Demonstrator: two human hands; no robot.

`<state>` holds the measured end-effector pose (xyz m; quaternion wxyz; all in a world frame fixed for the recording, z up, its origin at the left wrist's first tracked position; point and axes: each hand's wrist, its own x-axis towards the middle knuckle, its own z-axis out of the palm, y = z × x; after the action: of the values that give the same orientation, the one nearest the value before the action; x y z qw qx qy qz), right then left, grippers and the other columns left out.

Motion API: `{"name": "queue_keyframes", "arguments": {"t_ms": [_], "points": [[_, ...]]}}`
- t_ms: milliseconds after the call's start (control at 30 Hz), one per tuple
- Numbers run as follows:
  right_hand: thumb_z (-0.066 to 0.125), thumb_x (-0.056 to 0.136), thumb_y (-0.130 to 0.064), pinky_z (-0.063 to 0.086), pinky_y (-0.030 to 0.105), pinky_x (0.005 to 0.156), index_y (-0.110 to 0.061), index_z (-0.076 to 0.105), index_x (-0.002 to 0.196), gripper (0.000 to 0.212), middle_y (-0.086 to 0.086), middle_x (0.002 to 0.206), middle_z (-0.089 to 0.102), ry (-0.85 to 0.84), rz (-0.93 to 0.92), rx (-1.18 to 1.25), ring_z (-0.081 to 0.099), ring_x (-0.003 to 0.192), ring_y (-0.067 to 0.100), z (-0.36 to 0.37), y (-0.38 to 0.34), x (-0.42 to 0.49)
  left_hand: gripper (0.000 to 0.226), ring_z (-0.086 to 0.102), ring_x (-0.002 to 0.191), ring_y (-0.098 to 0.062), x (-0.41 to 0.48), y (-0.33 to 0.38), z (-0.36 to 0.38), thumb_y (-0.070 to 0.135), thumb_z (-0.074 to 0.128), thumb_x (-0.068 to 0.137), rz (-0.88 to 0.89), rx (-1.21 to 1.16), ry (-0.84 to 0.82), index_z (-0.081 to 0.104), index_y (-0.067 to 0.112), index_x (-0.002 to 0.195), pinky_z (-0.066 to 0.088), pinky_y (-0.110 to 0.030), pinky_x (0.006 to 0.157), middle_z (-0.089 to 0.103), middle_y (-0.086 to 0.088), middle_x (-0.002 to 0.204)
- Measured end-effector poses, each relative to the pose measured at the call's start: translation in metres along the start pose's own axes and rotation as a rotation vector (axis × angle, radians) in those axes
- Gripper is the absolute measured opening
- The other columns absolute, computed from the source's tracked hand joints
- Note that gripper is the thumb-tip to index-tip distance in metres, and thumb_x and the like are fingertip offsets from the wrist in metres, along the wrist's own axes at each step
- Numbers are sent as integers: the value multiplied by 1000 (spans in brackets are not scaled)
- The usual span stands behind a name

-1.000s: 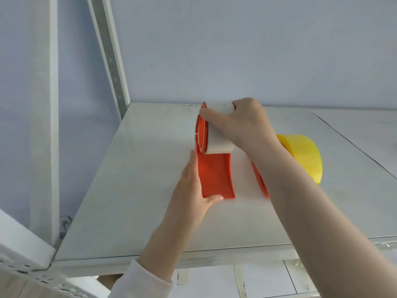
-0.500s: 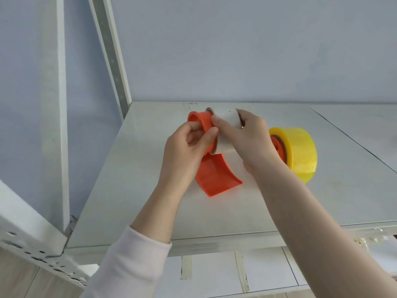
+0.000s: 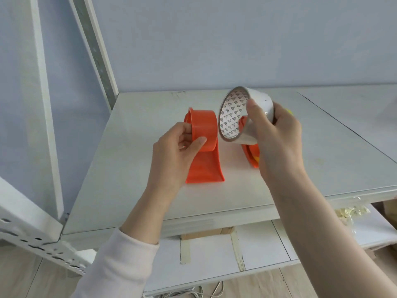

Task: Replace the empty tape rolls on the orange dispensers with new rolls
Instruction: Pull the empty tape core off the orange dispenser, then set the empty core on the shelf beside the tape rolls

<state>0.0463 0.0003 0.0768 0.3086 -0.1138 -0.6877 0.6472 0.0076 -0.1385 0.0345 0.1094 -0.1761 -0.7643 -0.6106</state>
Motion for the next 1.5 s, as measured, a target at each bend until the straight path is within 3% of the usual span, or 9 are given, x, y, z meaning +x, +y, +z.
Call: {"name": "queue_keyframes", "arguments": {"t_ms": [100, 267, 367, 467, 633, 767, 967, 1233, 1500], "points": [[62, 82, -29, 42, 22, 58, -19, 56, 70, 17, -7, 65, 56, 28, 59, 61, 52, 62, 10, -13, 8, -10, 11, 61, 68, 4, -12, -14, 3, 7, 63, 82, -55, 26, -6, 57, 16, 84, 45, -3, 65, 64, 10, 79], [60, 76, -32, 50, 31, 77, -12, 64, 92, 25, 1, 84, 66, -35, 179, 226, 61, 79, 14, -36, 19, -29, 20, 63, 97, -16, -26, -27, 5, 13, 61, 85, -168, 284, -62, 56, 15, 104, 43, -13, 76, 62, 8, 98], [54, 87, -19, 52, 23, 64, -9, 61, 87, 13, -6, 66, 66, -103, 263, 381, 62, 64, 8, -62, 25, -44, 52, 50, 124, -16, -47, -21, 6, 19, 61, 86, -163, 424, 28, 39, 12, 133, 34, -20, 97, 54, 3, 130], [55, 82, -21, 43, 19, 54, -12, 60, 81, 10, -10, 53, 56, -174, 383, 562, 52, 50, 5, -102, 35, -63, 50, 44, 129, -13, -91, 1, 30, 25, 53, 89, 36, 260, 166, 37, 12, 135, 34, -23, 107, 44, -5, 142], [47, 85, -21, 44, 16, 47, -7, 55, 94, 19, -6, 48, 54, -87, 558, 723, 51, 43, 4, -206, 53, -108, 36, 65, 105, -16, -165, 40, 134, 45, 49, 87, -386, -420, -368, 57, 24, 115, 53, -31, 90, 66, -3, 118], [54, 81, -26, 48, 18, 52, -10, 60, 102, 27, -7, 58, 58, 153, 681, 608, 54, 52, 7, -315, 75, -149, 39, 72, 83, -16, -207, 46, 231, 35, 52, 81, -658, -431, -626, 59, 10, 110, 58, -30, 75, 71, -7, 103], [63, 68, -27, 53, 39, 87, -14, 74, 80, 21, -1, 77, 71, 489, 765, 574, 67, 75, 15, -451, 102, -213, 42, 72, 81, -14, -272, 54, 354, 32, 55, 79, -711, -335, -1019, 56, 8, 114, 57, -21, 66, 69, -10, 107], [65, 65, -25, 57, 34, 81, -3, 65, 96, 37, 4, 86, 66, 890, 723, 645, 69, 76, 16, -553, 111, -239, 40, 72, 80, -12, -313, 85, 484, 35, 59, 70, -659, -303, -1353, 58, 18, 106, 57, -20, 66, 69, -3, 106], [64, 64, -22, 57, 32, 79, -3, 64, 93, 35, 5, 84, 65, 1009, 663, 657, 68, 72, 14, -643, 131, -175, 48, 72, 87, -16, -294, 100, 610, 36, 58, 72, -611, -301, -1461, 56, 15, 116, 59, -25, 74, 69, -2, 108]]}}
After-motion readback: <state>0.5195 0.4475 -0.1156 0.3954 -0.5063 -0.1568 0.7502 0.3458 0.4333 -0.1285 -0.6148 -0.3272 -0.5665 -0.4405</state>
